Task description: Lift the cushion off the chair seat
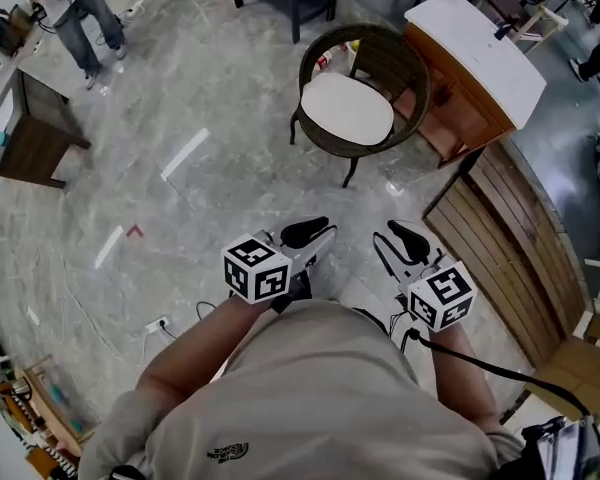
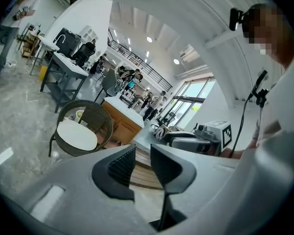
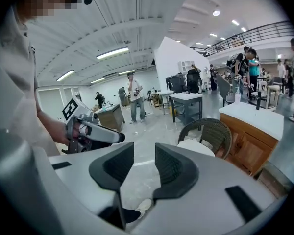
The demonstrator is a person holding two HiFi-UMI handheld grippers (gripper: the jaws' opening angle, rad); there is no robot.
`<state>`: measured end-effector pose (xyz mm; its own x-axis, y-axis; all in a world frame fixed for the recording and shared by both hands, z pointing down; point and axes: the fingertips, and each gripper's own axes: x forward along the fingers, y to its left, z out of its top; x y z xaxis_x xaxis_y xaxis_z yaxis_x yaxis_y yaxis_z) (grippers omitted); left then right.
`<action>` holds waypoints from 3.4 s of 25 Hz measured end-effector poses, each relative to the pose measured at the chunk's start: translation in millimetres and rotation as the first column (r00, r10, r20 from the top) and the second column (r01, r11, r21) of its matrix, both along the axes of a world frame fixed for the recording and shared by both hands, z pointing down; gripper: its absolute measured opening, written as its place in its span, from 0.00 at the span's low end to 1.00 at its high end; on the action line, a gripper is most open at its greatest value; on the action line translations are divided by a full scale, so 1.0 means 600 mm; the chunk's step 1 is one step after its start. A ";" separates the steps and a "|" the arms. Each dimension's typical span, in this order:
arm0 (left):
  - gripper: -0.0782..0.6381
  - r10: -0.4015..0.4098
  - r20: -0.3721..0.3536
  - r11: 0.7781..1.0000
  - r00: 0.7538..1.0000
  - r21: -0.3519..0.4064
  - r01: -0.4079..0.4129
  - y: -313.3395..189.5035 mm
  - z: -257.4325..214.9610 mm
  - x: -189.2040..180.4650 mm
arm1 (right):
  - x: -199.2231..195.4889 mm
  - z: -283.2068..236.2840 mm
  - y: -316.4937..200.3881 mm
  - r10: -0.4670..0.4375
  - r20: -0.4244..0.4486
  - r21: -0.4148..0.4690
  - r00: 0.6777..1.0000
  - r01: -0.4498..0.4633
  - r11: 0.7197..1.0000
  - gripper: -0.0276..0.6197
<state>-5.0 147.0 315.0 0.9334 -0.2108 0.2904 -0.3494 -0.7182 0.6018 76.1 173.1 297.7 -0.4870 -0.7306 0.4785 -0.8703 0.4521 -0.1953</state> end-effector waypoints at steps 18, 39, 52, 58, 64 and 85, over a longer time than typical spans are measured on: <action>0.27 -0.069 0.020 0.964 0.997 -0.257 0.072 -0.307 0.205 0.015 | 0.018 0.047 -0.299 0.003 -0.022 -0.084 1.000 -0.005 0.996 0.25; 0.35 -0.325 0.164 0.755 0.931 -0.548 0.360 -0.615 0.626 0.169 | 0.208 0.266 -0.623 -0.247 0.056 -0.223 0.967 0.253 0.941 0.23; 0.42 -0.419 0.284 0.633 0.862 -0.590 0.502 -0.693 0.881 0.206 | 0.263 0.431 -0.636 -0.244 0.088 -0.347 0.966 0.259 0.901 0.23; 0.46 -0.446 0.313 0.575 0.838 -0.617 0.537 -0.709 0.937 0.211 | 0.268 0.467 -0.638 -0.230 0.108 -0.372 0.967 0.254 0.893 0.23; 0.46 -0.486 0.319 0.511 0.813 -0.651 0.561 -0.734 0.960 0.224 | 0.271 0.485 -0.640 -0.210 0.122 -0.389 0.970 0.241 0.889 0.23; 0.43 -0.563 0.056 0.542 0.825 -0.728 0.419 -0.860 0.959 0.324 | 0.282 0.534 -0.620 -0.134 0.158 -0.441 0.978 0.192 0.877 0.23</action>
